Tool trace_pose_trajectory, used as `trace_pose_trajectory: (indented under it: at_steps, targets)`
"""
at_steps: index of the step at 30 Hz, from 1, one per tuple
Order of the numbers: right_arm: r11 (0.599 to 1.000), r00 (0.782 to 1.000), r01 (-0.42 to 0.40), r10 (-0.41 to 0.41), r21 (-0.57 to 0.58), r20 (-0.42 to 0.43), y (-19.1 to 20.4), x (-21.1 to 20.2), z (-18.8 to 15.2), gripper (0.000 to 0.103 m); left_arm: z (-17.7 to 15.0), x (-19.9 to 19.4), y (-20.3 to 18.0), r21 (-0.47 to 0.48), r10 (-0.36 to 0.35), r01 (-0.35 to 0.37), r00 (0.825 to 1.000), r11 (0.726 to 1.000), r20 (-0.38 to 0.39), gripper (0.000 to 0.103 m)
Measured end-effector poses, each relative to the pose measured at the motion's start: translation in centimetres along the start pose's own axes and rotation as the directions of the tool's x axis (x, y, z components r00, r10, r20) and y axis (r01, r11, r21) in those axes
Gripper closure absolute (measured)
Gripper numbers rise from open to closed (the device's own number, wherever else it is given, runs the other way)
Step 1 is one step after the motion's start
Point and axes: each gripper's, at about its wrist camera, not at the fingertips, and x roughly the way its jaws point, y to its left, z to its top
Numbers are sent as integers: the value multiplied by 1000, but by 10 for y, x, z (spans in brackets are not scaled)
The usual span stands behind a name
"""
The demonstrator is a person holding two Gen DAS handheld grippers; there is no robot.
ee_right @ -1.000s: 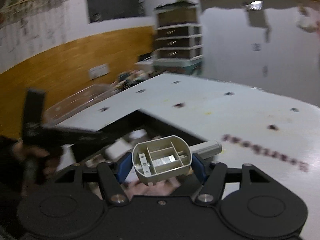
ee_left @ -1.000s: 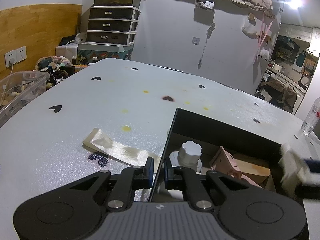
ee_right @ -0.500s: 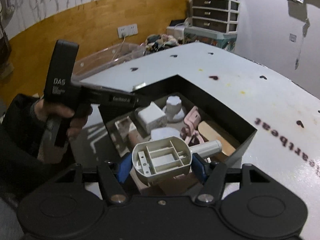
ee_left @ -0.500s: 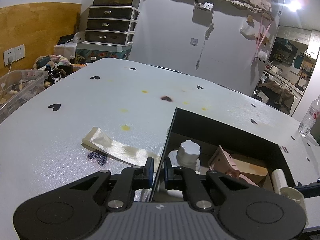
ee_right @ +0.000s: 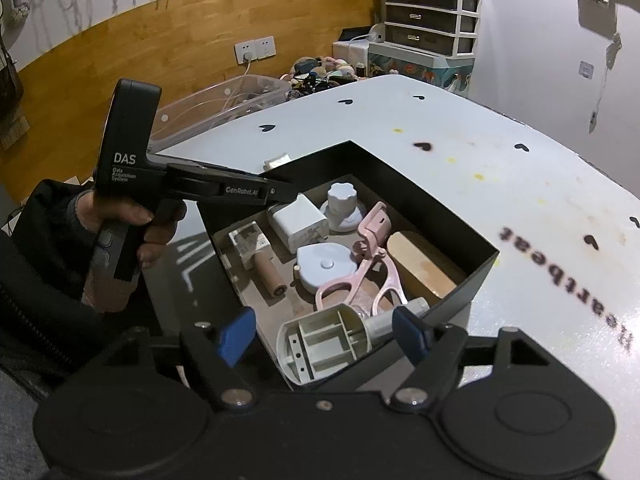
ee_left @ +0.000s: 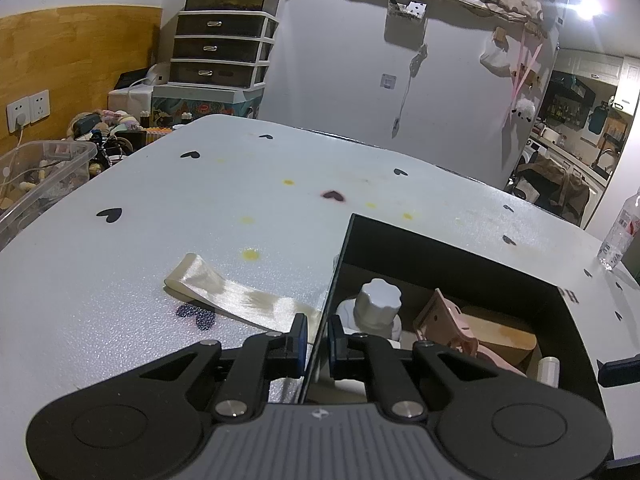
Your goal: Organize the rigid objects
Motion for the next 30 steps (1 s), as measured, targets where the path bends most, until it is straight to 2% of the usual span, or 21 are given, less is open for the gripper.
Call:
trace_pose_trajectory:
  at_steps: [6, 14, 19, 22, 30]
  targets:
    - [1000, 1000, 13, -13, 11, 18, -2, -1, 2, 27, 0, 0, 0, 0, 0, 0, 1000, 1000, 0, 94]
    - [996, 989, 62, -71, 71, 126, -8, -13, 8, 20, 0, 0, 0, 0, 0, 0, 1000, 1000, 0, 94]
    - [981, 969, 122, -150, 148, 198, -12, -24, -1, 12, 0, 0, 0, 3, 1, -1, 1000, 1000, 0, 94]
    - [973, 949, 174, -207, 153, 236, -8, -28, -11, 6, -1, 0, 0, 6, 3, -3, 1000, 1000, 0, 94]
    - [931, 894, 260, -333, 257, 299, -8, -33, -33, 1, -1, -2, -2, 25, 13, -13, 1000, 1000, 7, 92]
